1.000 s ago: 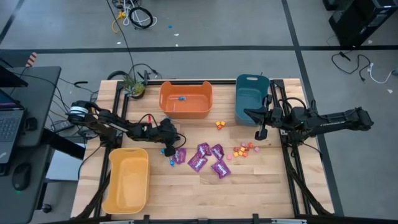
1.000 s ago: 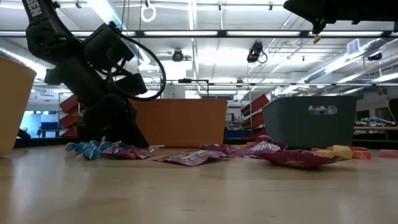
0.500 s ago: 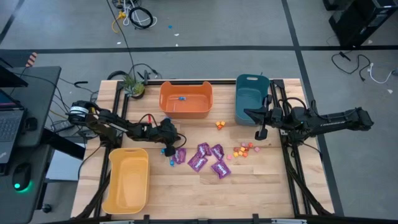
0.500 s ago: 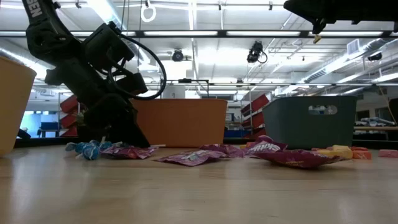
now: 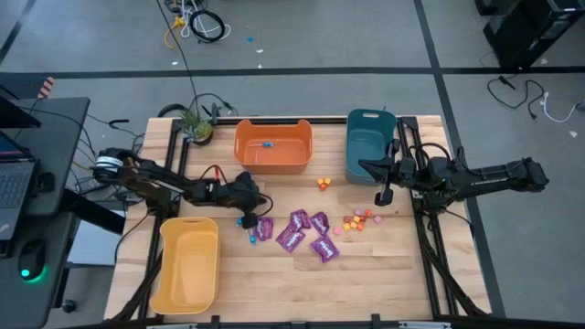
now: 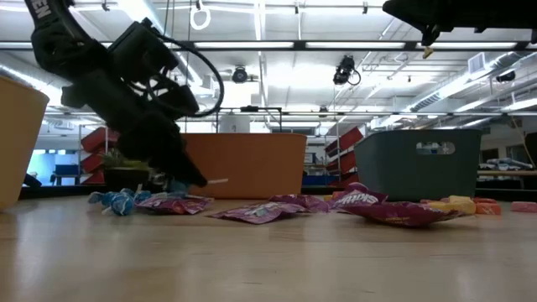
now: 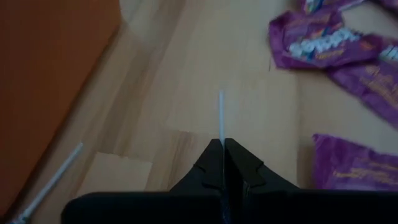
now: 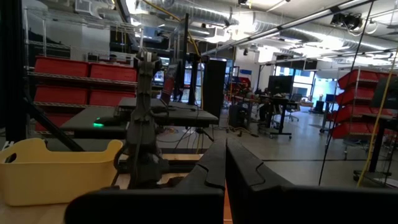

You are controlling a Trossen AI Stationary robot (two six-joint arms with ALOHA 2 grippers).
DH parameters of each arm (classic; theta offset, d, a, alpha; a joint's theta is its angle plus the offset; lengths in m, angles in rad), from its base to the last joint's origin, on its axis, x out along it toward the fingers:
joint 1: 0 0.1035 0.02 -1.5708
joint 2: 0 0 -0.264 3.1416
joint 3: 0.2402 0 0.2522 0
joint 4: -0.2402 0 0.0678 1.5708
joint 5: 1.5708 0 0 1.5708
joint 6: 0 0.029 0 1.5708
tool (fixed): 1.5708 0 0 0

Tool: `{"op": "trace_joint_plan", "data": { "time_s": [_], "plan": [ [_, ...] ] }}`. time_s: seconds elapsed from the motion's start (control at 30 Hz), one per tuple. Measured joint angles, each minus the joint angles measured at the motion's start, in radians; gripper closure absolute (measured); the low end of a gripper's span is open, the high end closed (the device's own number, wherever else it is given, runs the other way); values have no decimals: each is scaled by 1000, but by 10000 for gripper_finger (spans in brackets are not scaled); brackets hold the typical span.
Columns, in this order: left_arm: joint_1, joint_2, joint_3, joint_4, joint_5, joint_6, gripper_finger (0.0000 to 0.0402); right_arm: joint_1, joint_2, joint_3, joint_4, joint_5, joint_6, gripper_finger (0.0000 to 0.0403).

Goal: Sort candy
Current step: Put the blue candy into the orange bin

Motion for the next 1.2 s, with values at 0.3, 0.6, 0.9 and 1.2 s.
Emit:
{"op": "trace_joint_plan", "data": {
  "time_s": [0.3, 0.6, 0.9, 1.2],
  "plan": [
    [0, -96, 0, 6, 0, 15, 401, 0, 0, 0, 0, 0, -1, 402],
    [0, -222, 0, 10, 0, 54, 401, 0, 0, 0, 2, 0, -3, 403],
    [0, -360, 0, 18, -7, 148, 401, 0, 0, 0, 2, 0, -3, 402],
    [14, -451, 0, 61, -52, 238, 401, 0, 0, 0, 2, 0, -3, 402]
  ]
}}
